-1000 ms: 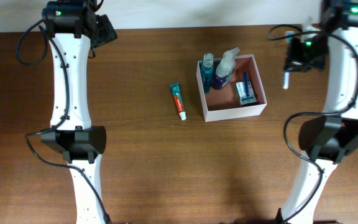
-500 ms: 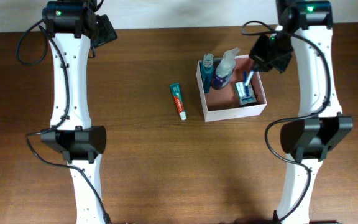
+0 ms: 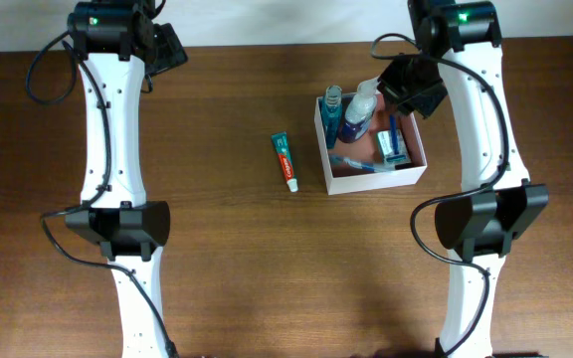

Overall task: Pack container
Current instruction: 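Carry the toothbrush left and lower it into the pink box, then retract the right arm to the right away from the box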

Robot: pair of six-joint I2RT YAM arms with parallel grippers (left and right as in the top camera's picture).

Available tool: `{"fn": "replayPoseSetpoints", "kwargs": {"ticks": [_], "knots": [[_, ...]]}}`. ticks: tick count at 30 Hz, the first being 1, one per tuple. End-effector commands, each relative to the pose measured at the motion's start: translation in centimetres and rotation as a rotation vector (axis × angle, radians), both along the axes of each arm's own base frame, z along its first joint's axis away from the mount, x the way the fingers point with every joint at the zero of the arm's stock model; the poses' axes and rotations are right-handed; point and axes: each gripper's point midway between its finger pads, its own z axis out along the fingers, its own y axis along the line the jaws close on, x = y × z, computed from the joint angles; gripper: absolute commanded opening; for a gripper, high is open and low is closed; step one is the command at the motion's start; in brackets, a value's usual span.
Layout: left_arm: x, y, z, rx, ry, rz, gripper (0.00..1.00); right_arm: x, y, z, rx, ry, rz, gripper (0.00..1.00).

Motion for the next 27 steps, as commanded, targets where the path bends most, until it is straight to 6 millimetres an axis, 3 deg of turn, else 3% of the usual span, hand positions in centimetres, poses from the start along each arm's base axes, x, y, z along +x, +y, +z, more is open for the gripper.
{"fn": "replayPoseSetpoints", "kwargs": {"ticks": [1,8,12,15,21,27], "knots": [[-0.4,0.2,1.3,-0.006,-0.029,0.011,0.99,0.2,-1.0,0.1,-0.064,-0.012,-0.037,0.16],[-0.4,0.2,1.3,-0.006,-0.029,0.011,0.99,1.0,-2.0,0.2,-0.104,-0.045,-0.053,0.41],[-0.4,0.2,1.3,-0.006,-0.029,0.011,0.99,1.5,-3.2,0.3,-0.109,-0.061,-0.078,0.79],[-0.4,0.2,1.3,-0.006,-0.029,0.011,0.99,1.7,-5.0,0.3,-0.115,-0.060,-0.113,0.99],[-0.4,0.2,1.3,-0.006,-0.029,0.011,0.99,1.6,-12.6,0.3,-0.141,-0.055,-0.269,0.99],[-0.4,0.2,1.3,-0.006,-0.029,0.011,0.99,-1.3,-21.9,0.1,-0.144,-0.003,-0.473,0.99]]}}
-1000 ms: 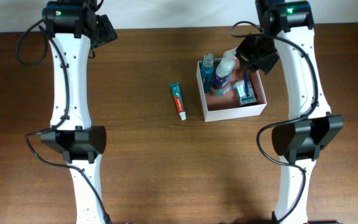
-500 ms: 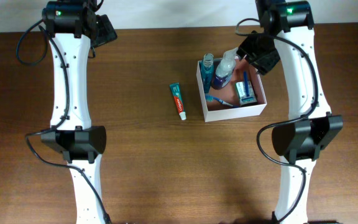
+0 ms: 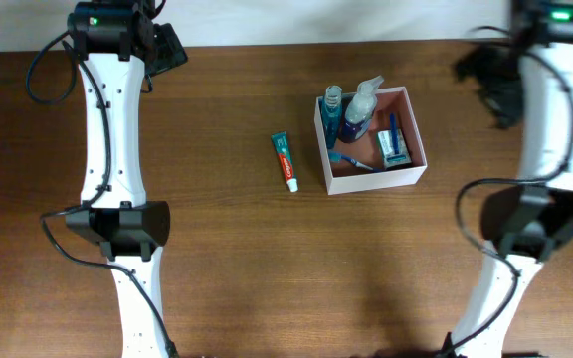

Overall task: Pack container
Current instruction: 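Retract the right arm to the right away from the box, then move the left gripper over the Colgate toothpaste tube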

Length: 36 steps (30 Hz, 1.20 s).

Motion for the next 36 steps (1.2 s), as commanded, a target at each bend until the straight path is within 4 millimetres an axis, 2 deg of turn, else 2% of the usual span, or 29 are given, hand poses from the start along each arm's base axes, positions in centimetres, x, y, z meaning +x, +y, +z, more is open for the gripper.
{"fn": "replayPoseSetpoints", "kwargs": {"ticks": [1,4,7,10,13,16,21,25,27,30,36], "knots": [[-0.4,0.2,1.3,-0.006,-0.029,0.011,0.99,-2.2,-5.6,0.1,-0.020,0.026,-0.130,0.99],[-0.4,0.2,1.3,-0.006,-0.029,0.011,0.99,-4.1,-9.4,0.0,-0.014,0.040,-0.221,0.99],[-0.2,0.1,1.4,-0.011,-0.034,0.009,0.99,-5.9,-12.1,-0.1,-0.007,0.056,-0.290,0.99],[0.4,-0.1,1.7,-0.022,-0.065,0.004,0.99,-7.7,-13.6,-0.2,0.008,0.087,-0.337,0.99],[0.4,-0.1,1.7,-0.022,-0.066,0.004,0.99,-8.5,-14.8,-0.2,0.008,0.088,-0.367,0.99],[0.4,-0.6,1.6,-0.047,-0.061,-0.011,0.99,-8.9,-15.4,-0.2,0.009,0.087,-0.385,0.99],[-0.4,-3.6,0.7,-0.182,-0.006,-0.104,0.99,-9.0,-15.7,-0.2,0.008,0.085,-0.392,0.99],[-2.8,-5.8,-1.6,-0.217,0.134,-0.141,0.99,-9.0,-15.7,-0.2,0.008,0.084,-0.390,0.99],[-3.3,-7.7,-2.5,-0.248,0.176,-0.203,0.99,-9.0,-15.7,-0.2,0.008,0.084,-0.390,0.99],[-3.9,-10.6,-3.9,-0.297,0.224,-0.190,0.99,-9.0,-15.7,-0.2,0.008,0.084,-0.390,0.99],[-5.3,-14.0,-6.2,-0.240,0.299,-0.209,0.99,-9.0,-15.7,-0.2,0.008,0.084,-0.390,0.99]]}}
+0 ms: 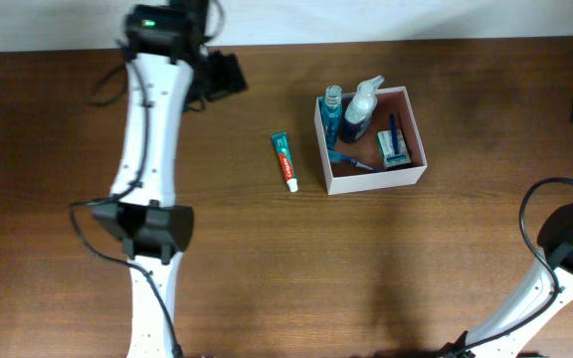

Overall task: Pack container
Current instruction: 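Move the left gripper over the Colgate toothpaste tube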

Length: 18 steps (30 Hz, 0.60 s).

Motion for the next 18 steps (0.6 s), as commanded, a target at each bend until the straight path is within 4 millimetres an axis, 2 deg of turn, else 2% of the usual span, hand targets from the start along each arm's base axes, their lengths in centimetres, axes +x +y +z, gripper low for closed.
{"fn": "replayPoseSetpoints", "kwargs": {"ticks": [1,7,18], "knots": [[-1.0,-2.3,-2.1,0.011,0.065,-0.011,0.99,-0.2,-0.2,0.2,-0.011,0.005,-0.008,0.99],[-0.9,-5.0,-5.3,0.034,0.093,-0.112,0.99,-0.2,-0.2,0.2,-0.011,0.005,-0.008,0.99],[-1.8,-7.9,-11.7,0.004,0.188,-0.191,0.99,-0.2,-0.2,0.2,-0.011,0.005,-0.008,0.99]]}}
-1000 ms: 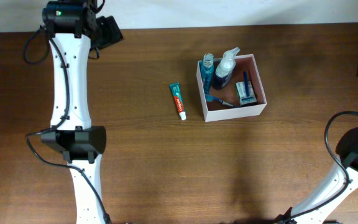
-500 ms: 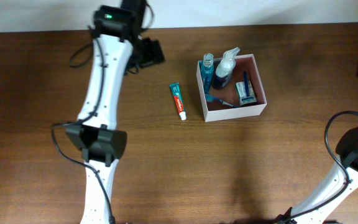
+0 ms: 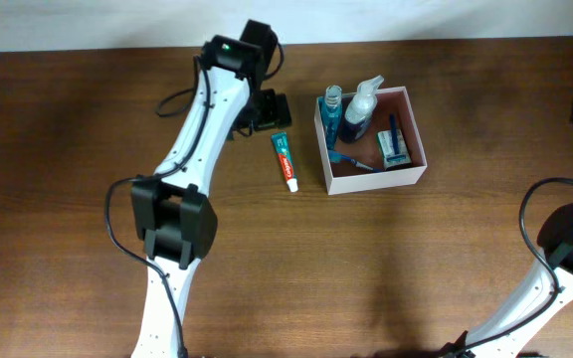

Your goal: Pack container

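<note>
A white-walled box with a pink floor stands right of the table's centre. It holds a blue bottle, a clear spray bottle, a blue toothbrush and a small packet. A green and white toothpaste tube lies on the wood just left of the box. My left gripper hovers at the tube's far end, its fingers apparently spread with nothing in them. Only a dark piece of my right gripper shows at the right edge, too little to read its jaws.
The brown wooden table runs to a pale wall along the far edge. My left arm's white links stretch diagonally from the near left toward the tube. The right arm's base link stands at the near right.
My left arm has swung right and nearer, carrying its gripper from the far side of the table to just beyond the toothpaste tube's far end. The right arm, box and tube are unchanged.
At first my right gripper was over the box's far right corner and the left gripper sat at the far left. The right arm then pulled away to the right edge. After that the left arm moved toward the centre, and it now reaches the tube.
</note>
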Robot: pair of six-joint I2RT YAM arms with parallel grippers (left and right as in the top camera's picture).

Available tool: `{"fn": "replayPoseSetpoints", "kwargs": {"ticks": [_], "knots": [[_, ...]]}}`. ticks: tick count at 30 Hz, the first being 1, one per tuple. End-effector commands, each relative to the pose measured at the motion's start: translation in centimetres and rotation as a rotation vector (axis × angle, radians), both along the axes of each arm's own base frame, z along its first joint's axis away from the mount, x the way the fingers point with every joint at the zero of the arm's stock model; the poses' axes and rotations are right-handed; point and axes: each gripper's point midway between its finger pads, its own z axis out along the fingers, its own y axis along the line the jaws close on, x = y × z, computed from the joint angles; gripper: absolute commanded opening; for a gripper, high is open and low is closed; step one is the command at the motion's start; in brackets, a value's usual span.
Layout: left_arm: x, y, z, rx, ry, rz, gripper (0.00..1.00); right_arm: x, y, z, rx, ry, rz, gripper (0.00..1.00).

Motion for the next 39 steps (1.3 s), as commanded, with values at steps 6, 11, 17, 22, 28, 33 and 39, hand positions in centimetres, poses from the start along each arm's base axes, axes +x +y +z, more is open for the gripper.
{"fn": "replayPoseSetpoints", "kwargs": {"ticks": [6,11,17,22,28,33,39], "knots": [[-1.6,-1.9,-4.7,-0.006,0.086,-0.067,0.99,-0.2,-0.2,0.2,-0.011,0.005,-0.007,0.99],[-2.2,-3.1,-6.4,0.003,0.105,-0.095,0.99,-0.2,-0.2,0.2,-0.011,0.005,-0.007,0.99],[-2.7,-3.8,-8.2,0.015,0.135,-0.099,0.99,-0.2,-0.2,0.2,-0.011,0.005,-0.007,0.99],[-2.3,-4.0,-8.3,0.009,0.121,-0.096,0.99,-0.2,-0.2,0.2,-0.011,0.005,-0.007,0.99],[-2.5,-3.9,-9.7,0.019,0.145,-0.091,0.99,-0.2,-0.2,0.2,-0.011,0.005,-0.007,0.99],[-3.0,-3.6,-11.1,0.034,0.182,-0.086,0.99,-0.2,-0.2,0.2,-0.011,0.005,-0.007,0.99],[-2.8,-3.7,-11.2,0.031,0.173,-0.086,1.00,-0.2,-0.2,0.2,-0.011,0.005,-0.007,0.99]]}}
